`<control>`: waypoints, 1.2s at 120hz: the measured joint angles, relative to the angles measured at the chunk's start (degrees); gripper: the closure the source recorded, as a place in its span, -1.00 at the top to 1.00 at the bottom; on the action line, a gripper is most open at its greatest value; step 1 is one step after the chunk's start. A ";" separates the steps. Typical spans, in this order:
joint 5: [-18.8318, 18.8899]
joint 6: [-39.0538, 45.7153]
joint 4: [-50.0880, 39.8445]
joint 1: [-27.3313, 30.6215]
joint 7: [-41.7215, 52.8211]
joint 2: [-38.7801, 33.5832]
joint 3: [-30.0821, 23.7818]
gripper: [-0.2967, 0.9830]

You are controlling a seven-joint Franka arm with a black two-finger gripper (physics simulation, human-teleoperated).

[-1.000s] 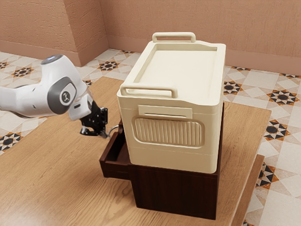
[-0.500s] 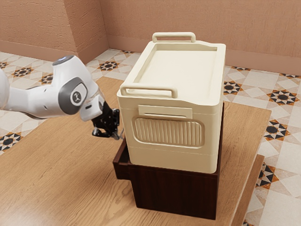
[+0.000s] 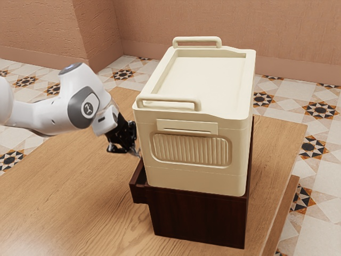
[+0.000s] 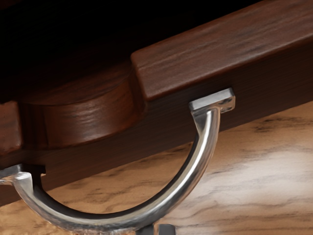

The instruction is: Push the drawer handle with one arm to close the drawer

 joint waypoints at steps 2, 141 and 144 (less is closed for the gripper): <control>-0.10 0.03 0.08 0.14 -0.01 0.03 -0.10 -0.69; -2.38 -9.01 1.76 7.79 -0.58 -13.88 -2.05 0.21; -1.26 -10.33 1.83 8.30 -1.17 -15.03 -1.55 0.25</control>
